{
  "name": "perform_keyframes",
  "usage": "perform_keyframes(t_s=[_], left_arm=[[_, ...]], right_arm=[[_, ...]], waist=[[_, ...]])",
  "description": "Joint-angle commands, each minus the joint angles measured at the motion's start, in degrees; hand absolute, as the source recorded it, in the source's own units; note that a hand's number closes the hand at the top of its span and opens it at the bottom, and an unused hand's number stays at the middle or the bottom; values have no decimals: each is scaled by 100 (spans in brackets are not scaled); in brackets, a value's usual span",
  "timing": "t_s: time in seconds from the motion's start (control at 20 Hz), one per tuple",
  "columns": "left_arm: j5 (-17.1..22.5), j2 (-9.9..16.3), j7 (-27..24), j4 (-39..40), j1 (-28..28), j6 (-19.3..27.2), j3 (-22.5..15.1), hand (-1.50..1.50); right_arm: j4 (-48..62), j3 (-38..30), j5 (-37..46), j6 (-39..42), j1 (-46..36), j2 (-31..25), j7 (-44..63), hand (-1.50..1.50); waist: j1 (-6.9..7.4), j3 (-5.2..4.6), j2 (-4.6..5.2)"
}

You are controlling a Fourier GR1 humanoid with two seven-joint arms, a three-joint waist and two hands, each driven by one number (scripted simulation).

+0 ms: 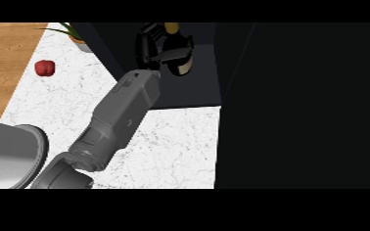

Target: Pick up the wine, place it into the cabinet and close the cabinet

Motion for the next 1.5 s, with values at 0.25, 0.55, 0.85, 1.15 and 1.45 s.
perform_keyframes(t_s=[0.25,0.55,0.85,1.15,1.45], left_arm=[[47,236,-242,471,-73,-242,287,150],[-88,137,-469,723,50,-100,241,-150],[-250,133,-526,886,32,201,187,-150],[-413,60,-589,998,40,453,111,-150],[-293,278,-757,898,170,337,305,-150]], right_arm=[[-246,85,0,74,164,-1,-96,-150],[-598,-30,-273,45,233,-79,101,-150],[-278,-95,-200,56,180,-22,-72,-150],[-467,121,-87,102,379,30,-105,-150],[-343,168,-23,65,255,34,-112,-150]], waist=[[21,-27,50],[-66,-29,66],[-34,-28,70],[-108,-30,84],[-102,-36,103]])
